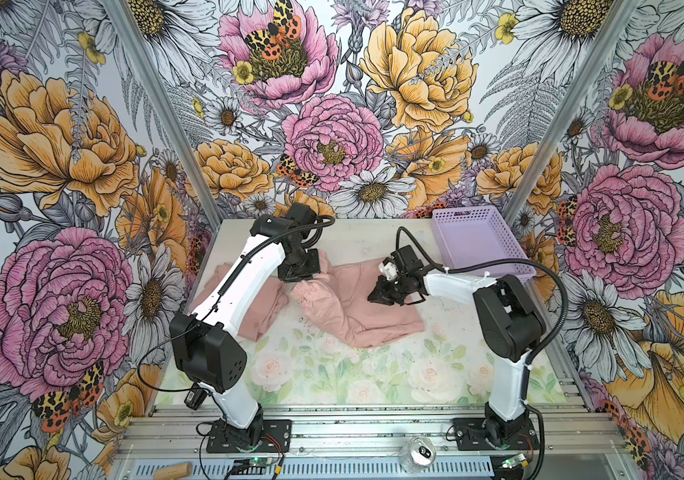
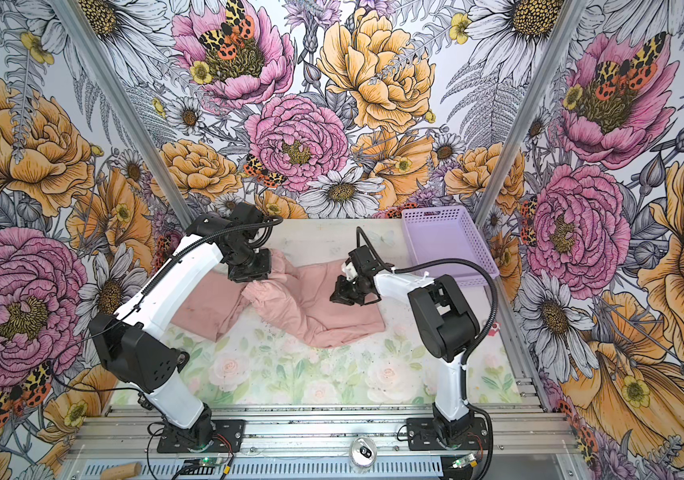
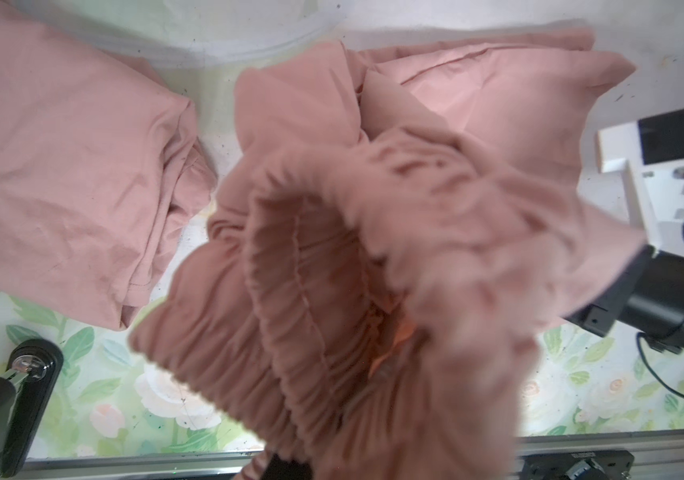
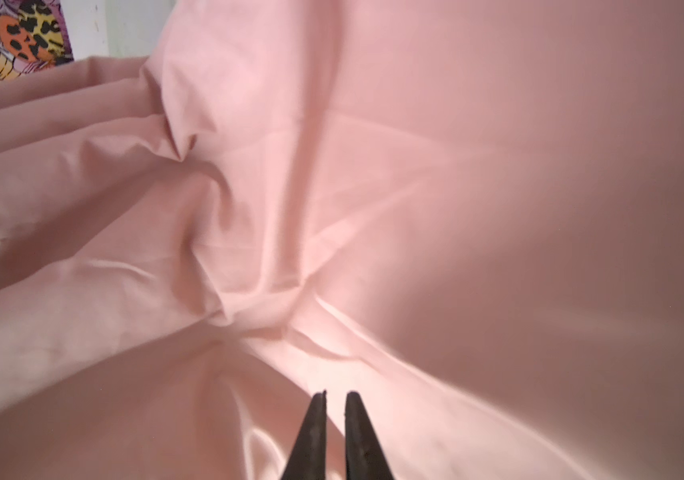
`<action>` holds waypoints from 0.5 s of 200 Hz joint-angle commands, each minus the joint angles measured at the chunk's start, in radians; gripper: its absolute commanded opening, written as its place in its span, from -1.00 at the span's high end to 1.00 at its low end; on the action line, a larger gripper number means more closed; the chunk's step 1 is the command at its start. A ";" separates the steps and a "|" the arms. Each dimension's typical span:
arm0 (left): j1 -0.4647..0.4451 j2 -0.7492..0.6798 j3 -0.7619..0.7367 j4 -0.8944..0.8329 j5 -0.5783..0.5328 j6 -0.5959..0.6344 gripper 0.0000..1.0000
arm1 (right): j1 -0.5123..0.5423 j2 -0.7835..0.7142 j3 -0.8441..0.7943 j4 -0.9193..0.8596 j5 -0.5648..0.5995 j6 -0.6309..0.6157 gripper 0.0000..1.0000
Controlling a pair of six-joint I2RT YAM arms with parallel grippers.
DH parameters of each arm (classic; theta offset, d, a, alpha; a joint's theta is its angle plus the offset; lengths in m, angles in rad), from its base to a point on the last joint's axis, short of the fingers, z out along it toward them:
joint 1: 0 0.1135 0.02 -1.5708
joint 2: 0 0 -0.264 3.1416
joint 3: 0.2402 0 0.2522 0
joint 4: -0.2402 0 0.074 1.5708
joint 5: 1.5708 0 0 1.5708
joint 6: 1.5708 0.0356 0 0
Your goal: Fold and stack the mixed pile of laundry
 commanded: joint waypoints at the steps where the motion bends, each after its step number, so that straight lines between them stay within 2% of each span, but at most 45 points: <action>1: -0.009 0.009 0.035 0.002 0.016 -0.071 1.00 | -0.043 -0.075 -0.066 -0.168 0.046 -0.150 0.72; 27: -0.014 0.032 0.058 0.004 0.032 -0.115 1.00 | -0.094 -0.095 -0.122 -0.198 0.074 -0.192 0.73; 69: -0.081 0.116 0.167 0.006 0.047 -0.174 1.00 | -0.129 -0.094 -0.146 -0.209 0.134 -0.225 0.73; 100: -0.134 0.240 0.247 0.008 0.066 -0.215 1.00 | -0.131 -0.049 -0.147 -0.200 0.129 -0.236 0.73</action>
